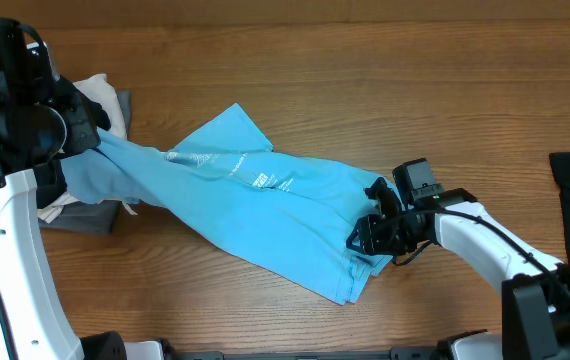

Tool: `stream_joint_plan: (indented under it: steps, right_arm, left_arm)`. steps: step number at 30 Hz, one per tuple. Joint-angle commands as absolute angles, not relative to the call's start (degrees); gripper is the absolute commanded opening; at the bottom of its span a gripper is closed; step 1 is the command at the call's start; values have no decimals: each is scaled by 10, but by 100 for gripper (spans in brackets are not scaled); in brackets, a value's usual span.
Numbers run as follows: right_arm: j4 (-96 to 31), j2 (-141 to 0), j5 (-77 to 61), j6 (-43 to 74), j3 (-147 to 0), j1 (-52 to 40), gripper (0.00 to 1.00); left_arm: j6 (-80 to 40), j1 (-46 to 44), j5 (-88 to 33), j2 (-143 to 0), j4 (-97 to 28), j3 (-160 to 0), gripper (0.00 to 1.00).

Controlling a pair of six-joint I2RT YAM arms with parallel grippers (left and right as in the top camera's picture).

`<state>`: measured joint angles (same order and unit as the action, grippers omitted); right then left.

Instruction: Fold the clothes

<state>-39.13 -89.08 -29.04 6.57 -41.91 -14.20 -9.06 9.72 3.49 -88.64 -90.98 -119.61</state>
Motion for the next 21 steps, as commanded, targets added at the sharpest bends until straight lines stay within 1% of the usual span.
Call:
stream_joint_plan:
  steps: [1,6,8,11,12,13,17,21]
  right_arm:
    - [-375,-895,-272,79,-417,-141,46]
    - [-339,-895,-270,70,-417,-142,46]
    - [-335,-895,-271,62,-417,-142,43]
    - [-332,-895,-271,59,-417,-142,36]
    - [-332,-895,-272,58,-417,-142,30]
    - [-332,-895,-273,55,-417,-142,18]
    - [-333,-893,-275,41,-418,-142,4]
    - [-350,-872,-260,43,-439,-131,4]
  left_arm:
    - [-95,93,31,-885,-911,-1202,6]
    - [-95,93,31,-885,-912,-1202,7]
    - [-95,93,31,-885,-913,-1202,7]
    - [-95,93,31,-885,-915,-1202,7]
    - [-94,93,31,-885,-915,-1202,7]
    - [-95,93,31,-885,-917,-1202,7]
    - [-94,93,31,-885,-919,-1202,7]
    - [-94,93,32,-885,-919,-1202,7]
